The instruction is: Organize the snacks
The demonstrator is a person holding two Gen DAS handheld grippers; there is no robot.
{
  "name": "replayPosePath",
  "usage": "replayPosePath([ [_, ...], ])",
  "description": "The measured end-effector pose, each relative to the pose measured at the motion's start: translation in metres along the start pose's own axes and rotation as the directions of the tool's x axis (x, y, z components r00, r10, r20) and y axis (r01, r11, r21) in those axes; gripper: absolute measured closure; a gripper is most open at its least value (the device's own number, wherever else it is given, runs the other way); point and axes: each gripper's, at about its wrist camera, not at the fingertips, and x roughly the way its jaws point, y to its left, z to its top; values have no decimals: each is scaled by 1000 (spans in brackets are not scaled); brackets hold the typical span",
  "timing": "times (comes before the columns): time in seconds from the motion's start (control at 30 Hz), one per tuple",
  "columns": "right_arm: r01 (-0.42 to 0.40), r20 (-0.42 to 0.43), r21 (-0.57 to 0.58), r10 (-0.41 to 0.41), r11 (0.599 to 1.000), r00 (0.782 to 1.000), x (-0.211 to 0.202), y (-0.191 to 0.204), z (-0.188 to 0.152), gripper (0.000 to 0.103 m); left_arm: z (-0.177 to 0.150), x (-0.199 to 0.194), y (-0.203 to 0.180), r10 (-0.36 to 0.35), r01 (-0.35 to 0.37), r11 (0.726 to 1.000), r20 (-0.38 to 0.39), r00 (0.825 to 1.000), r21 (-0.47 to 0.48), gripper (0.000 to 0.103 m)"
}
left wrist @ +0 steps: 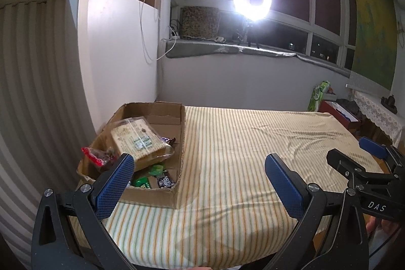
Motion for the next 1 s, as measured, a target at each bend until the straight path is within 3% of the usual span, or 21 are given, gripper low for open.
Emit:
replayPosePath([
  [1.0,1,-4,-3,-1,1000,1000,-7,-2,-1,0,-1,-1,-2,-2,2,1000,-3,1000,21,0],
])
